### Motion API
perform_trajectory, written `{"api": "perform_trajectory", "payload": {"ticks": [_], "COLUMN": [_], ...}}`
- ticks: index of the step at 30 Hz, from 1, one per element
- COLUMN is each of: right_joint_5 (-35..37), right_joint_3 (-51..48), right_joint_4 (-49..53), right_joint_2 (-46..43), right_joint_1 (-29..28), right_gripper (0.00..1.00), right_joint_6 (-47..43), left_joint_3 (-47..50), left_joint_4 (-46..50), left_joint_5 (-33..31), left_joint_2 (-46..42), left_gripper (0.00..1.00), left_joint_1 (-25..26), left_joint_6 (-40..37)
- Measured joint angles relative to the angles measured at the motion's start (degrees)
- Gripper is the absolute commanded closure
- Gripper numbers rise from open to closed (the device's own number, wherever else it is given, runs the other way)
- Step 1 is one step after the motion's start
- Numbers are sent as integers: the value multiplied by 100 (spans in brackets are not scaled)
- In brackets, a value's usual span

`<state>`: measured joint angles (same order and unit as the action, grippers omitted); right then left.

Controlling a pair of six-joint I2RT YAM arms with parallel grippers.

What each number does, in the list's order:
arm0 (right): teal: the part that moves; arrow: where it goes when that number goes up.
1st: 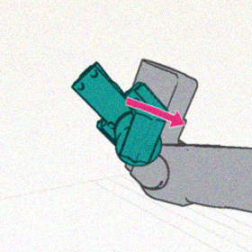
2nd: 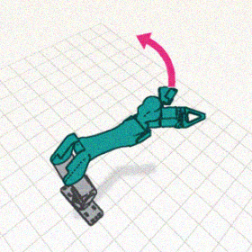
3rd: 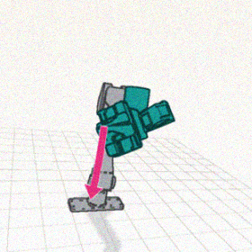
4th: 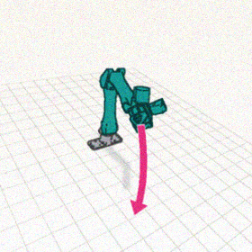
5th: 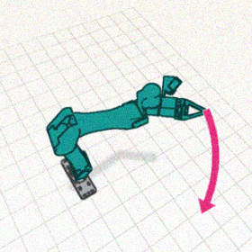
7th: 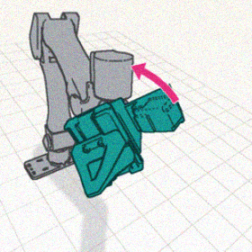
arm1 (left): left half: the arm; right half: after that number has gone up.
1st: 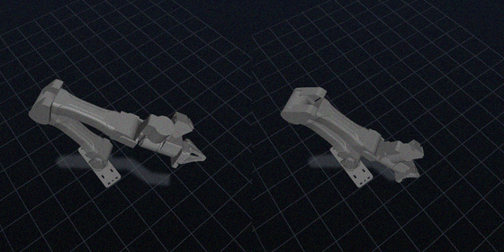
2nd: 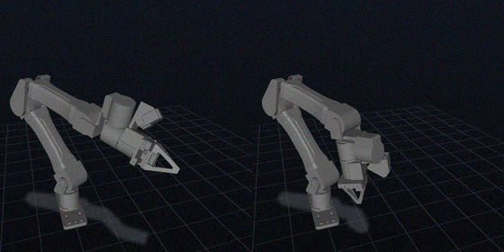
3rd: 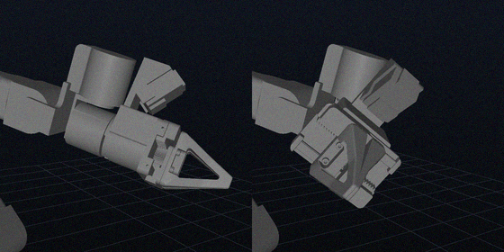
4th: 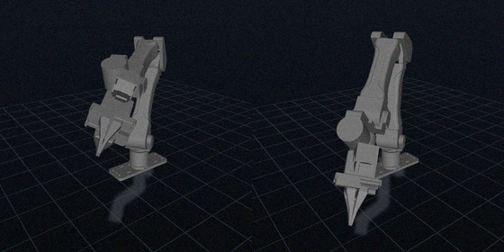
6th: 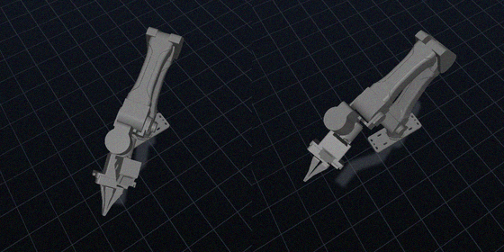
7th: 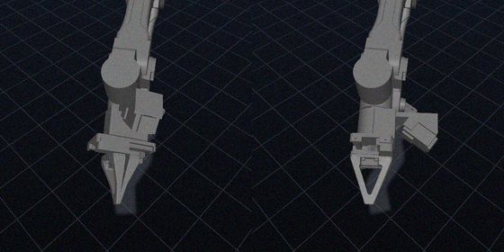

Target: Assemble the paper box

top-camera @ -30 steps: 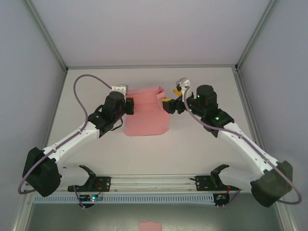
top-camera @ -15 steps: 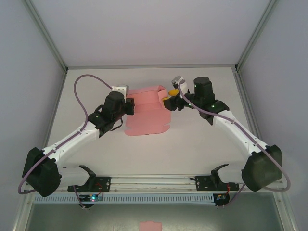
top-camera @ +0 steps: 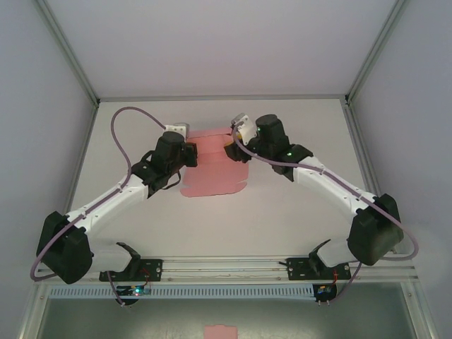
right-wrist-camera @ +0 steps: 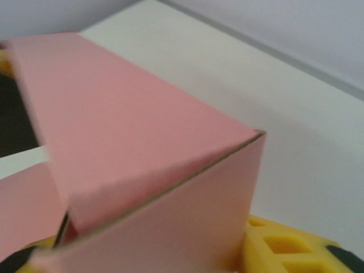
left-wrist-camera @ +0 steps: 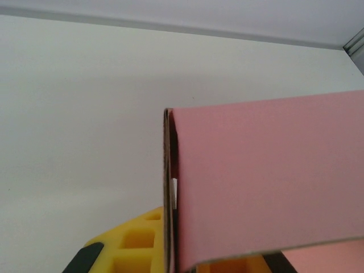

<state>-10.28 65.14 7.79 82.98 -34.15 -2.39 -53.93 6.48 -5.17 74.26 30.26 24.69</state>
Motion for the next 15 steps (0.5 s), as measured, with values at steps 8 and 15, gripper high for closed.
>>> {"api": "perform_trajectory", "payload": {"ticks": [8,15], "right_joint_5": [2365,3899], "right_joint_3": [372,702], "right_joint_4": [-339,-461], "right_joint_2": [675,1071], "right_joint_1": [-407,-776], "right_gripper": [100,100], "right_joint_6": [203,76], "left_joint_3": [0,0], "left_joint_4": [94,42], "left_joint_5": [-79,-356], "left_joint_2": [15,15], "left_gripper": [100,100], "left_joint_1": [76,192], "left_joint_6": [170,509]}}
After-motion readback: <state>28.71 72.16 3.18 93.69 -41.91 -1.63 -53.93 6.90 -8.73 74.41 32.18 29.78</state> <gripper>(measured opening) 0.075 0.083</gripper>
